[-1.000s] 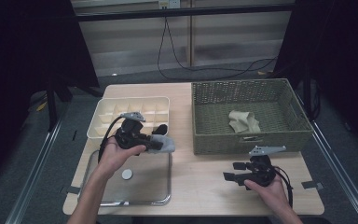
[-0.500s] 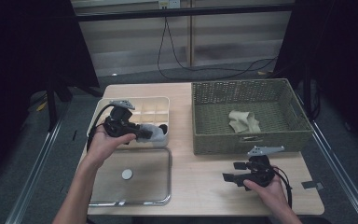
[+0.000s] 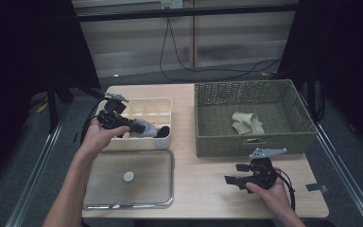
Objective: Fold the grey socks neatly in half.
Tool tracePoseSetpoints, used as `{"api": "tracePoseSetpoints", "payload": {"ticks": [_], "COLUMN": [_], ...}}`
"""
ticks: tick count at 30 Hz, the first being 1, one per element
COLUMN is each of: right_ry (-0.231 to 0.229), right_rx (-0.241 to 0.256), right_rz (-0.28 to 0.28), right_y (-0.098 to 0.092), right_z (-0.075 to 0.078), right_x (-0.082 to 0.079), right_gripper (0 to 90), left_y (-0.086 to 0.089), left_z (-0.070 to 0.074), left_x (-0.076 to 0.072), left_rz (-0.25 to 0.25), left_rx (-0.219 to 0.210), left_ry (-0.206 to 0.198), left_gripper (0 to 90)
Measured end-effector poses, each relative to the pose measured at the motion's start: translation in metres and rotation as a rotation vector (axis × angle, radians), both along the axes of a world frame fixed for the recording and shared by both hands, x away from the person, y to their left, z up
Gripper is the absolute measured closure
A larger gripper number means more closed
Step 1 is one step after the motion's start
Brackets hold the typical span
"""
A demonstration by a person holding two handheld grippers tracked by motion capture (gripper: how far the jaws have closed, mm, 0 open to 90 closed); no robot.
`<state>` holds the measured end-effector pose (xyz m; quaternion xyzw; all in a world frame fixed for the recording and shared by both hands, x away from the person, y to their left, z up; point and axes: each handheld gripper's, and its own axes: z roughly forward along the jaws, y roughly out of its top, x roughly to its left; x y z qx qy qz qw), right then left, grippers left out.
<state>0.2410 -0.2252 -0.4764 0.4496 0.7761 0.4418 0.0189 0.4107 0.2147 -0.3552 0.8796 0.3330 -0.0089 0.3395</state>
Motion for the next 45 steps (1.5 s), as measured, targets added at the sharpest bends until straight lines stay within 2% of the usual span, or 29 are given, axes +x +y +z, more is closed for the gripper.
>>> {"api": "tracePoseSetpoints", "payload": {"ticks": [2, 4, 6, 7, 8, 12, 16, 19, 23, 26, 30, 33, 36, 38, 39, 40, 41, 42, 45], "right_ry": [0.001, 0.003, 0.004, 0.007, 0.006, 0.007, 0.008, 0.011, 0.015, 0.017, 0.019, 0.022, 0.021, 0.022, 0.025, 0.026, 0.027, 0.028, 0.029], "right_rx": [0.002, 0.005, 0.006, 0.009, 0.007, 0.004, 0.002, 0.006, 0.006, 0.004, 0.006, 0.000, 0.002, 0.001, -0.001, 0.000, -0.003, -0.004, -0.005], "right_rz": [0.000, -0.003, -0.002, -0.002, 0.001, 0.001, 0.005, 0.002, 0.004, 0.005, 0.008, 0.010, 0.005, 0.003, 0.004, 0.008, 0.010, 0.011, 0.013], "right_y": [0.000, 0.000, 0.000, 0.000, 0.000, 0.000, 0.001, 0.001, 0.002, 0.002, 0.002, 0.003, 0.003, 0.003, 0.002, 0.002, 0.003, 0.003, 0.003], "right_z": [0.000, 0.000, -0.001, -0.001, -0.001, -0.001, -0.001, -0.002, -0.003, -0.003, -0.003, -0.003, -0.003, -0.003, -0.003, -0.004, -0.004, -0.004, -0.004], "right_x": [0.000, 0.000, 0.000, 0.000, 0.000, 0.001, 0.000, 0.000, 0.001, 0.001, 0.001, 0.001, 0.000, 0.000, 0.001, 0.001, 0.001, 0.001, 0.001], "right_gripper": [22.8, 22.8, 22.8, 22.7, 22.7, 22.7, 22.6, 22.6, 22.5, 22.2, 22.1, 22.1, 22.1, 21.9, 21.7, 21.7, 21.7, 21.6, 21.6], "left_y": [0.001, 0.003, 0.000, 0.002, 0.001, 0.002, 0.005, 0.005, 0.001, 0.001, -0.002, -0.003, -0.007, -0.010, -0.009, -0.011, -0.011, -0.013, -0.015], "left_z": [-0.001, -0.001, -0.002, -0.001, -0.001, -0.001, -0.006, -0.009, -0.009, -0.010, -0.016, -0.021, -0.026, -0.030, -0.031, -0.033, -0.033, -0.034, -0.035], "left_x": [0.003, 0.007, 0.008, 0.011, 0.011, 0.017, 0.022, 0.027, 0.034, 0.040, 0.044, 0.048, 0.050, 0.051, 0.052, 0.052, 0.053, 0.053, 0.052], "left_rz": [0.008, -0.012, 0.013, -0.007, 0.008, -0.010, 0.020, 0.021, 0.018, 0.036, 0.035, 0.044, 0.036, 0.048, 0.033, 0.052, 0.042, 0.061, 0.043], "left_rx": [0.001, 0.031, 0.021, 0.050, 0.045, 0.078, 0.087, 0.093, 0.137, 0.136, 0.167, 0.164, 0.191, 0.199, 0.214, 0.199, 0.210, 0.203, 0.217], "left_ry": [0.010, 0.012, 0.019, 0.015, 0.017, 0.026, 0.049, 0.070, 0.085, 0.094, 0.099, 0.105, 0.109, 0.113, 0.118, 0.120, 0.119, 0.125, 0.121], "left_gripper": [64.4, 64.4, 64.4, 64.4, 64.4, 64.5, 64.6, 65.1, 65.5, 65.8, 65.9, 65.9, 66.0, 66.1, 66.1, 66.1, 66.1, 66.1, 66.0]}}
